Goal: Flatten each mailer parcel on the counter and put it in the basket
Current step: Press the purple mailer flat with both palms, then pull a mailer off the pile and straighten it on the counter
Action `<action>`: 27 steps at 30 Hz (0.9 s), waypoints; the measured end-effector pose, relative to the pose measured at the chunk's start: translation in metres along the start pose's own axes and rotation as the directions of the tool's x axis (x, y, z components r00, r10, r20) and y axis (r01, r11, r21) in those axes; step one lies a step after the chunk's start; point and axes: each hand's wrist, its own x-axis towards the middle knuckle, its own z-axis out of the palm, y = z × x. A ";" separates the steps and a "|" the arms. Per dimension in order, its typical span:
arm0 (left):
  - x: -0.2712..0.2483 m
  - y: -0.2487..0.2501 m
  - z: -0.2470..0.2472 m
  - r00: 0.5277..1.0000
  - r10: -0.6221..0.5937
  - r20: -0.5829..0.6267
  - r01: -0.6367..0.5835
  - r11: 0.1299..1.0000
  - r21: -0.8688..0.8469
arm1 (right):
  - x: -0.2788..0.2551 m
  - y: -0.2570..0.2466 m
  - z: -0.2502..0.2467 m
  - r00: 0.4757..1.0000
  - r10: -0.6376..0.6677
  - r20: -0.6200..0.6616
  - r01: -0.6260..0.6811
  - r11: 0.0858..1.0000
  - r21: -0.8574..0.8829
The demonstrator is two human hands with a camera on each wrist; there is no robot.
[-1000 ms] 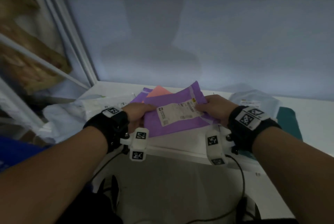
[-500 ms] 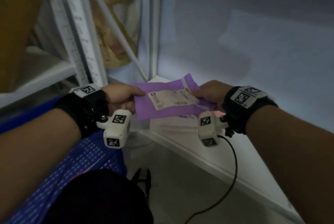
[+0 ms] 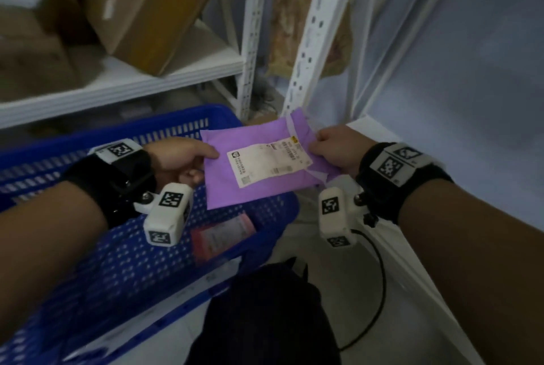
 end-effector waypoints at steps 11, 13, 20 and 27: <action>0.056 -0.106 -0.080 0.962 -0.136 -0.238 0.140 0.990 -0.001 | 0.042 -0.038 0.097 0.985 -0.114 0.128 0.120 0.992 -0.040; 0.069 -0.120 -0.081 0.957 -0.158 -0.244 0.158 0.987 -0.018 | 0.049 -0.033 0.113 0.987 -0.078 0.142 0.084 0.996 -0.040; 0.111 -0.186 -0.047 0.931 -0.327 -0.163 0.352 0.924 0.152 | 0.061 -0.010 0.129 0.971 -0.035 0.237 0.063 0.991 -0.114; 0.126 -0.174 -0.043 0.915 -0.337 -0.223 0.399 0.841 0.366 | 0.048 0.006 0.112 0.983 -0.106 0.153 0.118 0.991 -0.069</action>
